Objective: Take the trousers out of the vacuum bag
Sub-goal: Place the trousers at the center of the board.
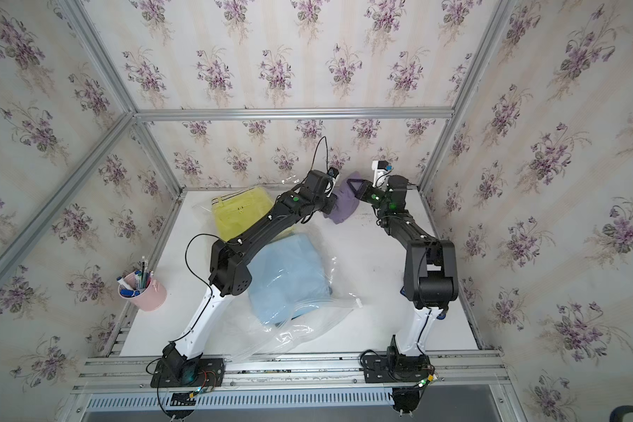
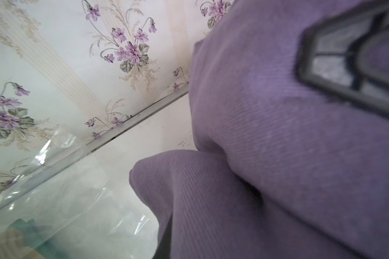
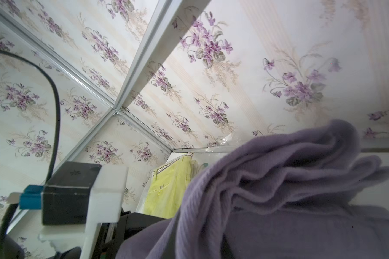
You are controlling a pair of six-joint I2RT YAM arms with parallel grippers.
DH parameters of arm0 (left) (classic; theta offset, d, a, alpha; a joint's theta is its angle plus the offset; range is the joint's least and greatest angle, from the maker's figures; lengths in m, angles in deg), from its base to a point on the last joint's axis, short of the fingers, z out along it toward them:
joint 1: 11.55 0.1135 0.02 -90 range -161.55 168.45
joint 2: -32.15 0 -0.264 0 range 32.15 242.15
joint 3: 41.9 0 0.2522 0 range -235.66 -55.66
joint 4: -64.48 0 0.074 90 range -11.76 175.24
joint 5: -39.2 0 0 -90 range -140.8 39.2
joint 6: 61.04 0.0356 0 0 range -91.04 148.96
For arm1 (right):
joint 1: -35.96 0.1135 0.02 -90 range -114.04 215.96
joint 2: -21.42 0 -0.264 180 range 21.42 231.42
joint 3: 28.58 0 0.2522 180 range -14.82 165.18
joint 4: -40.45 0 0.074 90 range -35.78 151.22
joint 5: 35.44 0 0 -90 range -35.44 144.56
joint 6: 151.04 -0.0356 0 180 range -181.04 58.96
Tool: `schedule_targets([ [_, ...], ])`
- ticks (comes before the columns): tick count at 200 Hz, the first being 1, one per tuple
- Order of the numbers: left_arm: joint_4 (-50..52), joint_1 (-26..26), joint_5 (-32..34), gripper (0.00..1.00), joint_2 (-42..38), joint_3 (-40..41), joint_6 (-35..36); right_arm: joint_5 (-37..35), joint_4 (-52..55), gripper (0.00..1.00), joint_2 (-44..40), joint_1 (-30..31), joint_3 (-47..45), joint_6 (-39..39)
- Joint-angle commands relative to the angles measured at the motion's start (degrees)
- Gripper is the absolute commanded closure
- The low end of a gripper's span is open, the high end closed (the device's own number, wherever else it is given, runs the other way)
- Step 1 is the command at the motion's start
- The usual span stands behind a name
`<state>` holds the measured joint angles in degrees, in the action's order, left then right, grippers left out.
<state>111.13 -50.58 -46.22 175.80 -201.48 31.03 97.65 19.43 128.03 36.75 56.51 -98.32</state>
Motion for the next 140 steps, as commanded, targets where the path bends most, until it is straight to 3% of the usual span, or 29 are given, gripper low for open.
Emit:
schedule_targets([
  [1, -5.51, -0.24, -1.28, 0.97, -0.04, 1.26, -2.52, 3.15, -10.45, 1.00, 0.02, -1.67, -2.93, -5.68],
  [68, -8.99, -3.79, 0.61, 0.96, -6.99, 15.55, -2.92, 2.29, -18.48, 1.00, -4.22, -7.26, -16.08, -19.04],
  [111, -11.47, -6.18, 1.06, 0.90, -10.52, 24.35, -2.33, -0.45, -12.79, 1.00, -8.65, -10.13, -23.20, -22.46],
  [140, -11.85, -7.67, 1.39, 0.90, -10.15, 27.08, -2.89, -2.03, -6.22, 1.00, -12.04, -11.94, -26.53, -20.75],
])
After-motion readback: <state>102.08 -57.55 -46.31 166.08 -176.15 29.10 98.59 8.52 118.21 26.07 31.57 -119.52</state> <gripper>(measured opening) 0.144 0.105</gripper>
